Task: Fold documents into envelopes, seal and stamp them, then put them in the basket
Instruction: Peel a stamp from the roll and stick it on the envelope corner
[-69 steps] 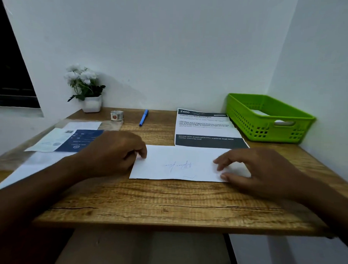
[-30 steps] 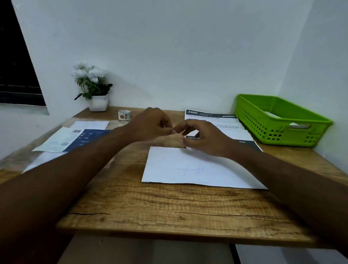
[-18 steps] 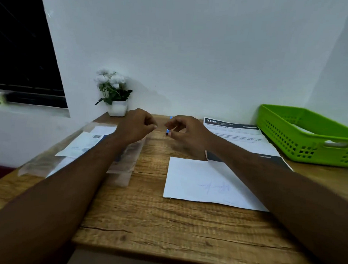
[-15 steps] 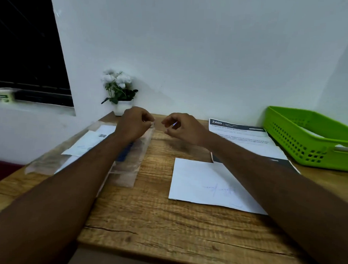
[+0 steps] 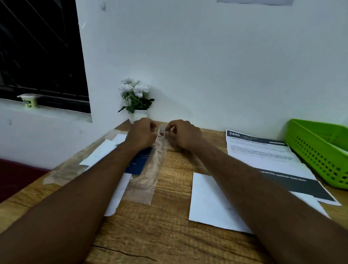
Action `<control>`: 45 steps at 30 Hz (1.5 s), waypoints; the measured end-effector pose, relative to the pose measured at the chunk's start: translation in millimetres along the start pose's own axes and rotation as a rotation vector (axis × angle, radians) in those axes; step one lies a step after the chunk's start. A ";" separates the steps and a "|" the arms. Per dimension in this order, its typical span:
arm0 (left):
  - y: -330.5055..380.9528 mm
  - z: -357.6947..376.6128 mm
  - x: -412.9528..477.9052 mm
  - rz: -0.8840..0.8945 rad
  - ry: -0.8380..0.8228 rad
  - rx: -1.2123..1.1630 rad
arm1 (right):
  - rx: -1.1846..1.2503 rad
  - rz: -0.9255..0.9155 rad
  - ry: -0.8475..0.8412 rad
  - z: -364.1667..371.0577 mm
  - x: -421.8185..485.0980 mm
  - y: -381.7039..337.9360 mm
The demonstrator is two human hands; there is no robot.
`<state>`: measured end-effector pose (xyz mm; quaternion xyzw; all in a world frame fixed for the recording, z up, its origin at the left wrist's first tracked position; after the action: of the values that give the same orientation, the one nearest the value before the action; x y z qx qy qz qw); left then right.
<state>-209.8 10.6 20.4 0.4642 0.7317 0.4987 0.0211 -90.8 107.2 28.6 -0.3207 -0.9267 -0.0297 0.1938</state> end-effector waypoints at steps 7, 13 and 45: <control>4.0 6.0 0.2 0.056 -0.106 -0.075 | 0.185 0.000 0.018 -9.7 -6.4 4.0; 26.5 14.1 -8.8 0.198 -0.175 -0.297 | 0.668 0.071 -0.038 -30.1 -39.1 20.1; 88.2 43.0 -67.4 0.345 -0.476 -0.434 | 0.584 -0.093 0.312 -59.9 -135.3 71.5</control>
<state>-92.2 0.2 35.8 0.6684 0.4945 0.5166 0.2043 70.2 74.2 27.7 -0.2004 -0.8689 0.1795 0.4155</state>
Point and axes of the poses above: each hand's wrist, its own x-axis towards the middle knuckle, its own z-axis out of the palm, y = z × x, the point moved 3 cm from there along x, towards the middle knuckle, and after that the axes turned 14 degrees about -x, right-handed, at the moved point
